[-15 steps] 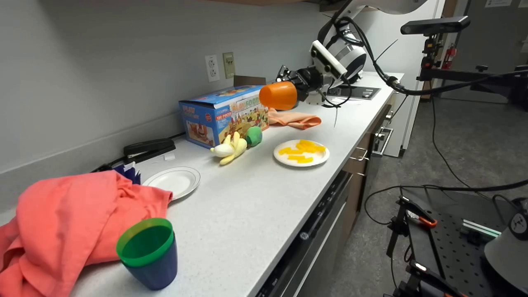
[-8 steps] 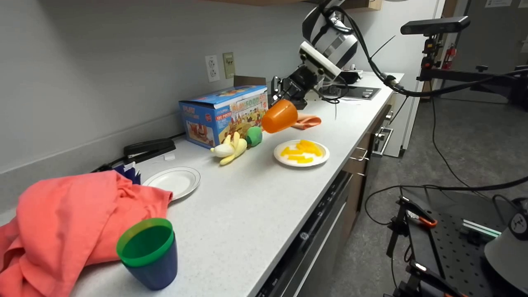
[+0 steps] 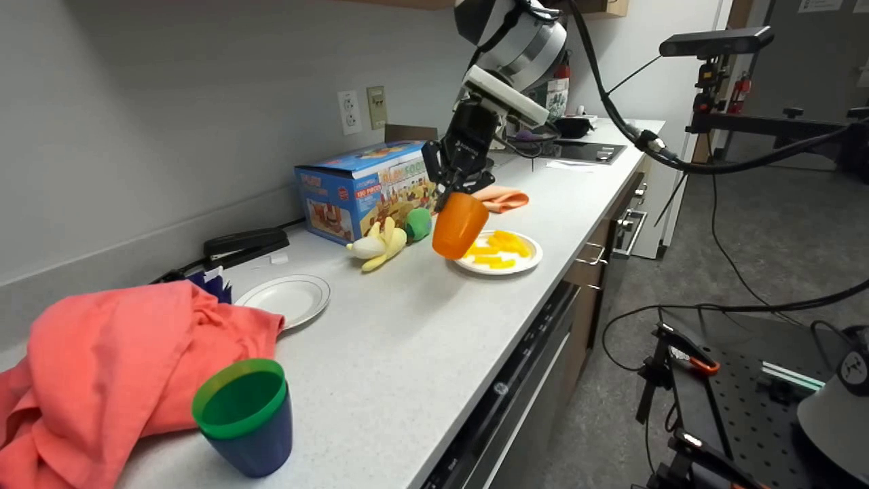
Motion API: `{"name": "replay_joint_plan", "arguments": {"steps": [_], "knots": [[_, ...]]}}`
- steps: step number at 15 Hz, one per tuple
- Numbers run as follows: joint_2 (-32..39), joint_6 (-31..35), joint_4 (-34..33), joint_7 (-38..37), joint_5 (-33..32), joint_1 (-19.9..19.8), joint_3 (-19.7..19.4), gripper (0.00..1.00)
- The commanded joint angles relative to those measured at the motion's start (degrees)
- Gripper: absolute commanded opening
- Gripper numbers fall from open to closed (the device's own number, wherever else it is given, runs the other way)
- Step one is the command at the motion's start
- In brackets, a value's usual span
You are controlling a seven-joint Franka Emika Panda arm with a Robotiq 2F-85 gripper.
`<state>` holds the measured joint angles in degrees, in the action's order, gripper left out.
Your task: Transfer the chips onto the plate from the orange cup.
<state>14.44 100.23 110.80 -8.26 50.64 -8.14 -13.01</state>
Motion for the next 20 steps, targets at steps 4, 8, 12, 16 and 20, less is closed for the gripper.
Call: {"name": "replay_joint_plan", "arguments": {"steps": [4, 8, 12, 16, 20], "knots": [[-8.14, 12.44, 6.29, -3.00, -18.73, 4.30, 4.12, 0.01], [-11.87, 20.14, 9.96, -4.55, -30.09, 5.60, 6.82, 0.01], [-15.27, 28.93, 14.68, -5.59, -40.69, 6.87, 9.41, 0.01], [-16.77, 40.06, 18.58, -7.90, -50.75, 7.83, 11.77, 0.01], [-15.58, 46.30, 20.13, -11.05, -56.52, 8.35, 13.31, 0.01]]}}
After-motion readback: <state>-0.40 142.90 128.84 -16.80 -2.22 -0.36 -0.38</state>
